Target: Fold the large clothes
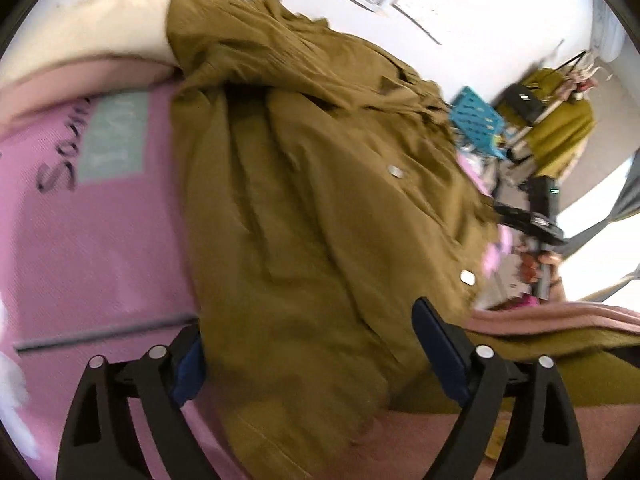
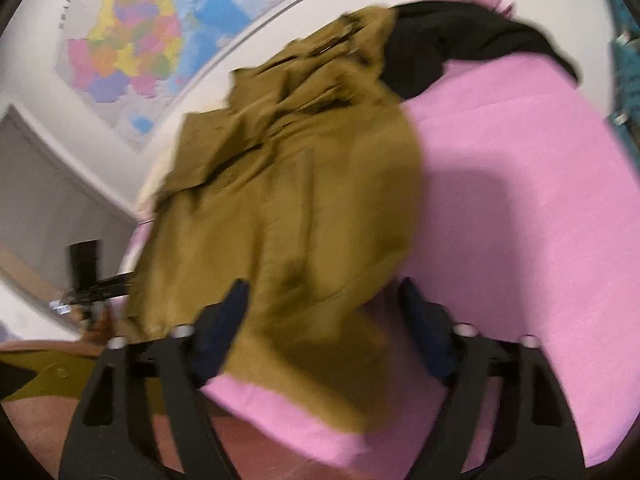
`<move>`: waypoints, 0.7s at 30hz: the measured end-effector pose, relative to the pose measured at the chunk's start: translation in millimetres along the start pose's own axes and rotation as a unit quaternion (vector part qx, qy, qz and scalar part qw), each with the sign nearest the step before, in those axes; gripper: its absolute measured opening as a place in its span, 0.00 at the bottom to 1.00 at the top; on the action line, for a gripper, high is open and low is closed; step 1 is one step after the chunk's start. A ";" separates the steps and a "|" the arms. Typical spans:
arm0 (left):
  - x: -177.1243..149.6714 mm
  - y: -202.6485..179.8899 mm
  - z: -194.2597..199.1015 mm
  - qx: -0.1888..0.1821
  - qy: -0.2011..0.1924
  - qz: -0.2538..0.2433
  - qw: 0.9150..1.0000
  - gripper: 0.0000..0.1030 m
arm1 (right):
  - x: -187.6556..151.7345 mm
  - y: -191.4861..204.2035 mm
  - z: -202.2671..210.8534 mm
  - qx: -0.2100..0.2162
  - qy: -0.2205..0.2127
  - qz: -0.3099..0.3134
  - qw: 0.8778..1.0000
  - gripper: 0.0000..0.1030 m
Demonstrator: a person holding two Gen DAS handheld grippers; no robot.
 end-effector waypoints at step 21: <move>24.0 -22.5 72.4 0.074 -0.145 0.032 0.986 0.06 | 8.4 84.5 107.5 0.061 -0.143 0.063 0.986 0.05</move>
Point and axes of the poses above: each gripper's, at about its wrist camera, not at the fingertips, and z roughly against the way its jaws point, y to its left, x to its top, the point moved 8 cm from there along -z, roughly the way its jaws point, and after that the axes turned 13 degrees about -x, right-handed, at the moved point
